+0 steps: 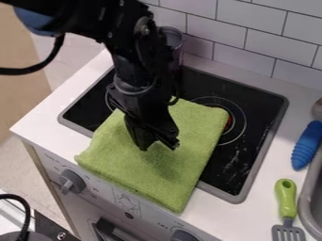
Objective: Put the green cloth in the right side of the burner
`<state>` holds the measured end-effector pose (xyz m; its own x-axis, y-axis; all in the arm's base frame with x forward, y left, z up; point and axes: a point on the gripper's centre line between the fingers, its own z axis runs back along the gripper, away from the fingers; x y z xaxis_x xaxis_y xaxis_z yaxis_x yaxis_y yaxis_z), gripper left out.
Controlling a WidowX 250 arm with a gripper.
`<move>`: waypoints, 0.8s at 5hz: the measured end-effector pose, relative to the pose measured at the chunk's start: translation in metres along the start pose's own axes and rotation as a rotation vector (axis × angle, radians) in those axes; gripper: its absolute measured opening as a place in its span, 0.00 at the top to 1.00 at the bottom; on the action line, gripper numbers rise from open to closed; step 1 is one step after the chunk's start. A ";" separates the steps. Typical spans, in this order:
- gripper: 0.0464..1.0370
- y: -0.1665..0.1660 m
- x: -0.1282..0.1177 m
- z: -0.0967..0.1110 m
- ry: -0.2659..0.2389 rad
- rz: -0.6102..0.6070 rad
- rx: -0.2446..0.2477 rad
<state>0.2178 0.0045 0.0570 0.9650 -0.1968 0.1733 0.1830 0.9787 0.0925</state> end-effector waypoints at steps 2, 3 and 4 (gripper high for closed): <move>0.99 -0.001 0.001 -0.017 0.067 0.000 0.005; 0.99 -0.005 0.003 -0.018 0.053 -0.008 0.007; 0.99 -0.006 0.010 -0.018 0.008 -0.002 0.007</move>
<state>0.2297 -0.0022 0.0407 0.9660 -0.1982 0.1657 0.1836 0.9779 0.0999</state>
